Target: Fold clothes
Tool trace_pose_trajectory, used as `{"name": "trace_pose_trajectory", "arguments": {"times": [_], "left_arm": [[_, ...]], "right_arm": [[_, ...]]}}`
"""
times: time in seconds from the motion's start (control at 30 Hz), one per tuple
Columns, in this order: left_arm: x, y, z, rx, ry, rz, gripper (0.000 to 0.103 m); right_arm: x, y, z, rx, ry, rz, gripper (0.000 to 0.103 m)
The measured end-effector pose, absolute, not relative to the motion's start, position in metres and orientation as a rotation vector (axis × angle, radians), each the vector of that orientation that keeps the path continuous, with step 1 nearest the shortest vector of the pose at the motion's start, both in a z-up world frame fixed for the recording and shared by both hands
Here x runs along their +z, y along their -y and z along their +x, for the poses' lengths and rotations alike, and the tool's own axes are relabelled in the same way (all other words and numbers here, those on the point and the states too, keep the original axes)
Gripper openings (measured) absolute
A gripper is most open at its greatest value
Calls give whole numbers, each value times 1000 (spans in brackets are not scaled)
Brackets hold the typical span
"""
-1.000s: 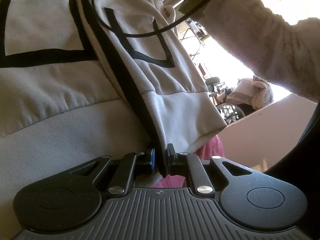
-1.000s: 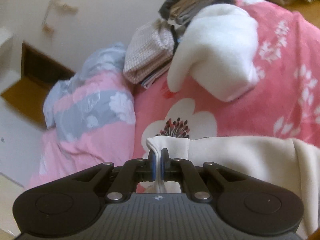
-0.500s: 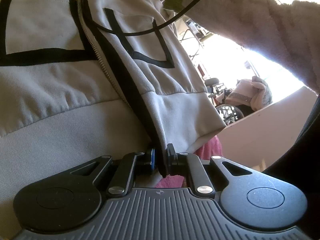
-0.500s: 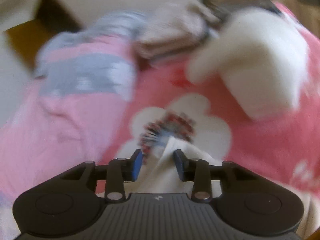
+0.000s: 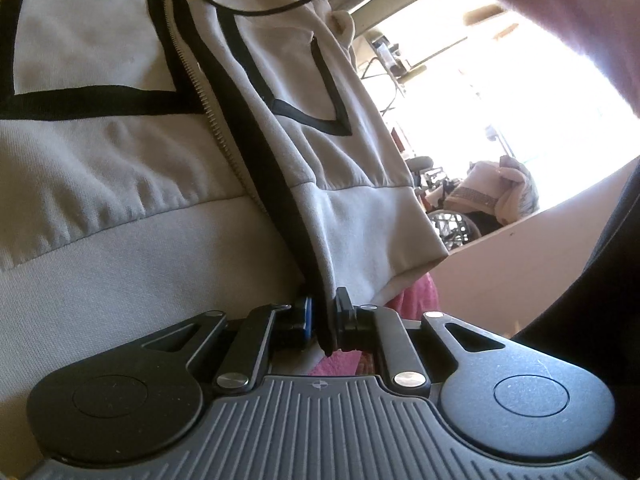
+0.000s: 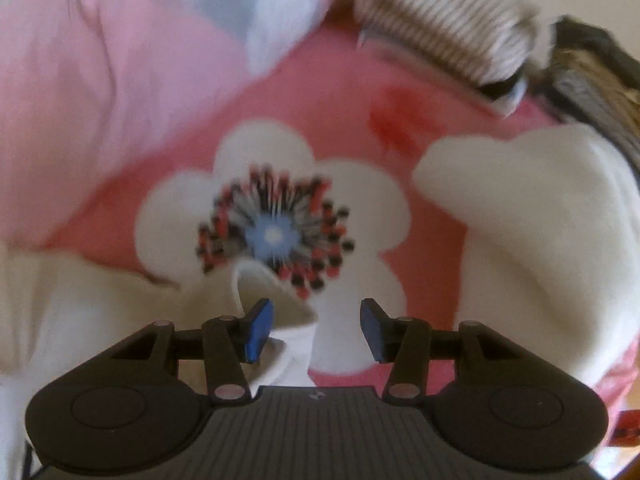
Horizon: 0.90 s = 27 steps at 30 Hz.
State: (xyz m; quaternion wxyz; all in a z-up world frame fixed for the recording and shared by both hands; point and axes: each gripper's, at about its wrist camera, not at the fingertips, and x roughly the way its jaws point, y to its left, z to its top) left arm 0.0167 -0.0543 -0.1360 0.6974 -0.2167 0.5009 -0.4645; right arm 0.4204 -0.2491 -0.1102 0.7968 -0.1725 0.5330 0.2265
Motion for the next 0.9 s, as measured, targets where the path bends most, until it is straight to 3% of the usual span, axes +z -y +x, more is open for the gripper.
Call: {"name": "trace_pose_trajectory", "arguments": {"times": [0.07,0.13,0.23,0.33,0.4,0.53,0.57,0.63,0.67,0.9], "left_arm": [[-137,54,17,-1038,-1118,-490,12],[-138,55,18,-1041,-1119,-498,12],[-138,56,18,-1048,-1121,-509,12],[-138,56,19,-1056,-1124,-518,12],[-139,56,20,-1062,-1125,-525,12],[-141,53,20,-1070,-1122,-538,12],[-141,53,20,-1072,-1120,-540,12],[-142,52,19,-1073,-1117,-541,12],[-142,51,19,-1074,-1116,-540,12],[-142,52,17,-1081,-1125,-543,11]], "right_arm": [[-115,238,426,476,-1201,-427,49],[-118,229,430,472,-1248,-466,40],[-113,223,432,481,-1257,-482,40],[-106,225,437,487,-1252,-447,44],[-109,222,436,502,-1274,-488,52],[-124,216,429,498,-1322,-601,51],[-128,216,428,487,-1326,-623,45],[-136,216,425,461,-1330,-665,24],[-139,217,425,429,-1319,-669,5],[-160,224,431,208,-1268,-629,5]]}}
